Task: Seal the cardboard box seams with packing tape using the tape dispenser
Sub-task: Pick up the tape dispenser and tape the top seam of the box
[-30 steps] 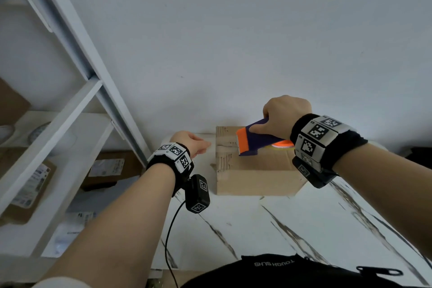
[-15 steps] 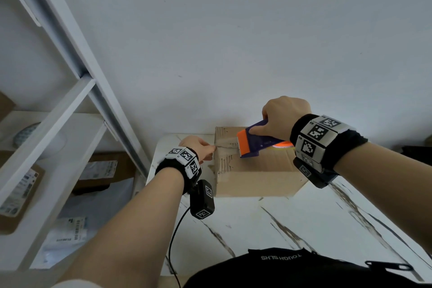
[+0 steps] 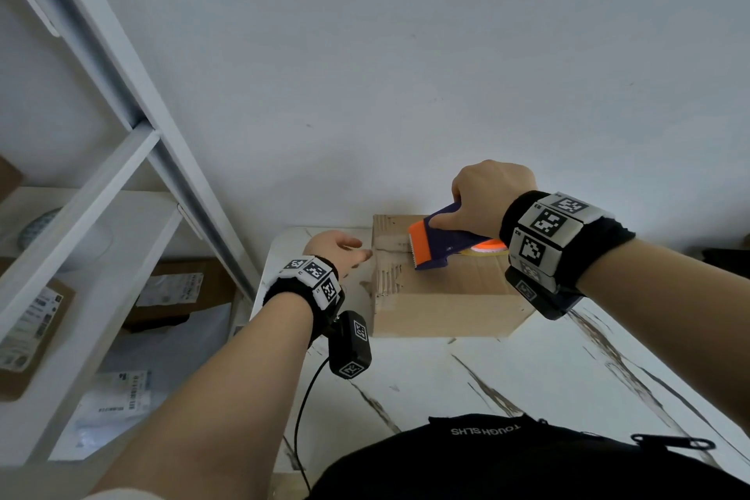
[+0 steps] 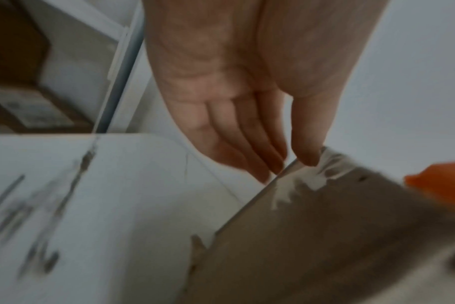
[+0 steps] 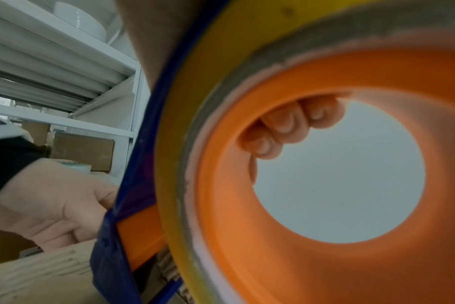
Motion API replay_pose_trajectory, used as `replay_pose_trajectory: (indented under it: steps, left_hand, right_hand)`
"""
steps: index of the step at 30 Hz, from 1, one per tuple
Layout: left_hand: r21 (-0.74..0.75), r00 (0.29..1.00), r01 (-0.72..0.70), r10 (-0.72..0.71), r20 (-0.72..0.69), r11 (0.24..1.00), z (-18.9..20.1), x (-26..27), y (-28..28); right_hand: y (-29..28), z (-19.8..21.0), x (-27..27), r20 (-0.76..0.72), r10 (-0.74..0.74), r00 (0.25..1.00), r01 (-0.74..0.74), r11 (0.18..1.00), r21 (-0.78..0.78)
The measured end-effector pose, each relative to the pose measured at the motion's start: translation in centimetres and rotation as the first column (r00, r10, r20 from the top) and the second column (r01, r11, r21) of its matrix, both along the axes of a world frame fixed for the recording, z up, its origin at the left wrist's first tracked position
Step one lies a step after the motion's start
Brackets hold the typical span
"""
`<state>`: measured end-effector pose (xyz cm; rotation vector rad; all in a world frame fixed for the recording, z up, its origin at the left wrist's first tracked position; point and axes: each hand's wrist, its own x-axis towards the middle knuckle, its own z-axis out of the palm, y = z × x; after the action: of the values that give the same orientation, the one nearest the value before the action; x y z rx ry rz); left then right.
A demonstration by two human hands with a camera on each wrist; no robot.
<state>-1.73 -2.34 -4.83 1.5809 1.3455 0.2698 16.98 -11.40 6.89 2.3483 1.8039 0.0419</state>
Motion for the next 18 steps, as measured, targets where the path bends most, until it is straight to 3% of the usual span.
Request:
replay_pose_trajectory:
  steps: [3,7,9,12,14,15,17,18]
  left_hand:
    - [-0.124,0.989,0.058,-0.04,0.145,0.991,0.7,0.7,-0.9]
    - [-0.109,0.988,0.15,-0.146,0.042,0.983,0.8,0.8,-1.1]
    - [0.077,0.975,0.202,-0.193,-0.109,0.976,1.1,0.6,-1.0]
    - [0.403,0.938,0.336,-0.268,-0.219,0.851,2.8,0.1,-1.6]
    - [0.411,0.831,0.552,-0.437,-0.344,0.725,3.6,0.2,-2.4]
    - [0.379,0.734,0.67,-0.493,-0.467,0.639,3.7,0.4,-2.8]
    - [0.323,0.552,0.82,-0.506,-0.663,0.472,3.2,0.8,-3.5]
    - [0.3,0.504,0.849,-0.498,-0.706,0.435,2.6,1.0,-3.6]
  right_hand:
    - [0.1,0.0,-0.1,0.001,0.006,1.0,-0.006,1.0,0.002]
    - [0.3,-0.1,0.0,-0.003,0.002,1.0,-0.002,1.0,-0.001]
    - [0.3,-0.1,0.1,-0.009,0.002,1.0,-0.002,1.0,-0.003]
    - [0.3,-0.1,0.2,-0.021,-0.006,1.0,0.005,1.0,-0.01]
    - [0.3,-0.1,0.2,-0.028,-0.005,1.0,0.005,1.0,-0.014]
    - [0.3,-0.1,0.2,-0.032,-0.005,0.999,0.005,1.0,-0.015]
    - [0.4,-0.1,0.2,-0.04,-0.01,0.999,0.009,1.0,-0.014]
    - [0.4,-0.1,0.2,-0.043,-0.015,0.999,0.014,1.0,-0.011]
